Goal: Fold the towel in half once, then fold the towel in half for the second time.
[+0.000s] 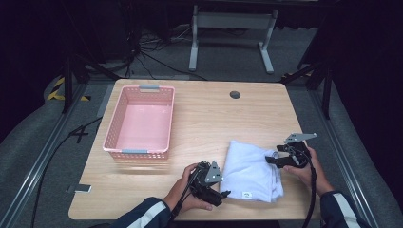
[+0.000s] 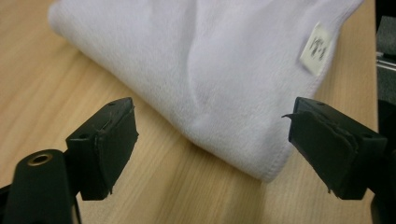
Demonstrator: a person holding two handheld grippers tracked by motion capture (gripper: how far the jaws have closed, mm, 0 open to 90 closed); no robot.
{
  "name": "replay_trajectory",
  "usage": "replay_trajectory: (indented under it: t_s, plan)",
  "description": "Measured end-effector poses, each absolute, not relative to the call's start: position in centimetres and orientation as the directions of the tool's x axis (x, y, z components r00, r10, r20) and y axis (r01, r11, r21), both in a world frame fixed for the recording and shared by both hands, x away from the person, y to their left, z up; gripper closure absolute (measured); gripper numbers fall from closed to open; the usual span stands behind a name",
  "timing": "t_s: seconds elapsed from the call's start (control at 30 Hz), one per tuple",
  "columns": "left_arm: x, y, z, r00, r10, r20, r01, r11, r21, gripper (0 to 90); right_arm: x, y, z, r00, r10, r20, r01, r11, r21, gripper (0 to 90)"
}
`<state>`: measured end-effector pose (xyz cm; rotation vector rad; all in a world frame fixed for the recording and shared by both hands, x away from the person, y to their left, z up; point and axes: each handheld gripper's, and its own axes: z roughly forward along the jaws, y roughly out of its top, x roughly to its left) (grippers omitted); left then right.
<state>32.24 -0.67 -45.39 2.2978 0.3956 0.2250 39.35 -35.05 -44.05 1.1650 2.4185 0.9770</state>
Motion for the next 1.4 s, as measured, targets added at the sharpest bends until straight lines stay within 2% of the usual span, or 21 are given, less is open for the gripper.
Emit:
replay_trajectory:
  t_s: [0.07,0.13,0.23,0.33,0.43,0.5,0.53,0.6,0.67,0.7,0.8,0.97,1.4]
  plan:
    - [32.6,-1.1,-46.0,0.944,0.331,-0.001,0.23,-0.653,0.721,16.2,38.9,-34.9,-43.3,-0.655,0.752,0.08,0.557,0.409,0.723,27.9]
    - [33.0,-1.8,-46.6,0.948,0.318,0.008,0.224,-0.684,0.695,15.7,38.8,-34.5,-43.2,-0.669,0.739,0.079,0.54,0.41,0.735,24.4]
    - [33.3,-2.3,-47.2,0.953,0.304,-0.012,0.228,-0.688,0.689,14.5,39.4,-33.9,-44.5,-0.656,0.751,0.077,0.579,0.435,0.689,17.6]
    - [33.7,-2.4,-47.4,0.952,0.306,-0.019,0.23,-0.671,0.705,12.0,40.0,-34.1,-45.3,-0.631,0.766,0.12,0.624,0.409,0.666,11.1]
    - [33.6,-2.5,-47.4,0.959,0.283,0.006,0.196,-0.678,0.708,14.5,40.1,-34.1,-45.5,-0.636,0.762,0.122,0.626,0.416,0.66,11.5]
    - [33.4,-2.5,-47.2,0.96,0.281,-0.004,0.201,-0.678,0.707,19.8,39.9,-33.7,-45.4,-0.669,0.734,0.115,0.602,0.445,0.663,25.1]
    - [33.3,-2.5,-47.1,0.965,0.262,-0.005,0.188,-0.679,0.71,26.2,39.8,-33.6,-45.4,-0.679,0.724,0.12,0.597,0.45,0.664,31.1]
    - [33.3,-2.6,-46.9,0.966,0.258,-0.007,0.188,-0.683,0.705,38.7,39.8,-33.7,-45.3,-0.691,0.71,0.139,0.596,0.45,0.666,36.5]
    - [33.2,-2.6,-46.9,0.968,0.252,-0.008,0.183,-0.679,0.711,50.0,39.8,-33.7,-45.3,-0.704,0.687,0.179,0.602,0.445,0.663,50.2]
    - [33.3,-2.6,-46.8,0.968,0.25,-0.011,0.184,-0.682,0.708,50.0,39.8,-33.7,-45.3,-0.704,0.687,0.179,0.602,0.445,0.663,50.2]
    - [33.5,-2.7,-46.7,0.97,0.242,-0.014,0.182,-0.688,0.703,60.2,39.8,-33.8,-45.4,-0.694,0.677,0.243,0.631,0.41,0.659,61.4]
    - [33.7,-2.6,-46.7,0.971,0.239,-0.027,0.189,-0.689,0.7,62.4,39.7,-33.8,-45.4,-0.697,0.673,0.248,0.629,0.407,0.662,64.3]
    - [34.3,-2.1,-46.1,0.969,0.244,-0.018,0.185,-0.679,0.711,66.4,39.3,-33.1,-44.5,-0.719,0.676,0.163,0.566,0.433,0.702,67.7]
